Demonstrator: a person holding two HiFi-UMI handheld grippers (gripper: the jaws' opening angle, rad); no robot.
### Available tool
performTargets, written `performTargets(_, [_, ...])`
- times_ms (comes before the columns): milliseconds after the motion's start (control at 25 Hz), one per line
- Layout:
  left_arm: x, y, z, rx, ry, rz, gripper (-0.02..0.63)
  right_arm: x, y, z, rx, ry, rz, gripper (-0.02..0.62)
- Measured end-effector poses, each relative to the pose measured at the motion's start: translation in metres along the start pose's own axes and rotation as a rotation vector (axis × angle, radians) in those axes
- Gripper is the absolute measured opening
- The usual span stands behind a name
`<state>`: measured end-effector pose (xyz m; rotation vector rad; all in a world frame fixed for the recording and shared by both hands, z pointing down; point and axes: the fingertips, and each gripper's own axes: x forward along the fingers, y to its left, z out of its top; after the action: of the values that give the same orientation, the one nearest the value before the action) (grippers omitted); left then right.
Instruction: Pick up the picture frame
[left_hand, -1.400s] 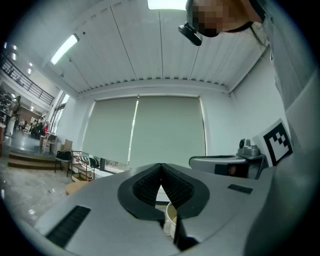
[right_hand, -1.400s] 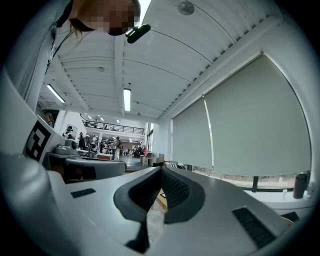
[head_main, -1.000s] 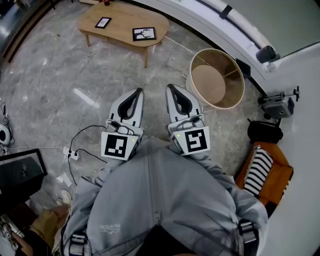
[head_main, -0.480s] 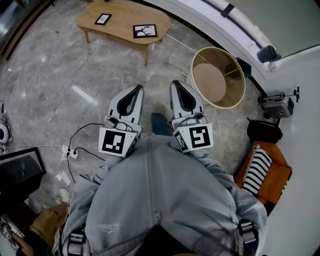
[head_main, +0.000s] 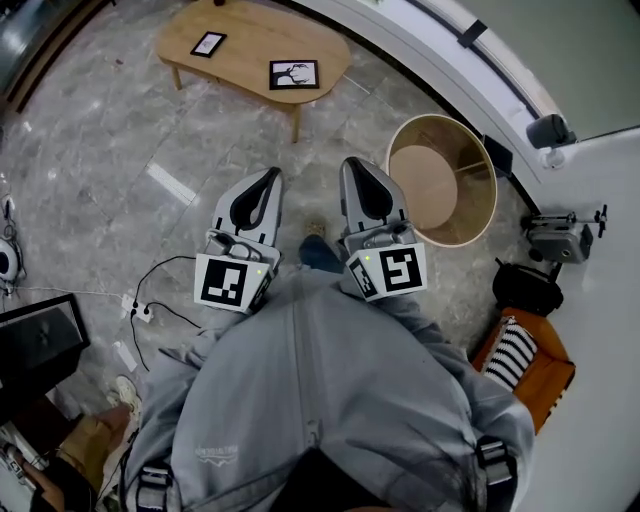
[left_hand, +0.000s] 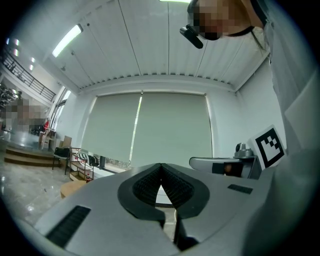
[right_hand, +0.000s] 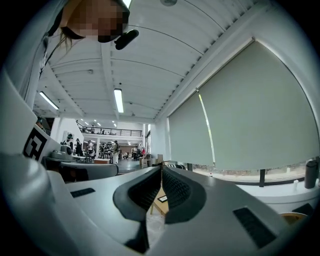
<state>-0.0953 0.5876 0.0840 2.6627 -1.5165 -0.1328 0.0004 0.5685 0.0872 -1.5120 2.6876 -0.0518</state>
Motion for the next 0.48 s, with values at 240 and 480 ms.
performTargets(240, [0.079,0.029,0.000,-0.017,0.007,0.054,0.018,0.069,-0.059,-0.002,0.022,0.024,0.057,0.032])
performTargets(480, [0.152,0.047,-0.003,-0.015,0.006,0.101,0.018,0.120,-0.115,-0.008,0.039,0.044,0.107,0.032])
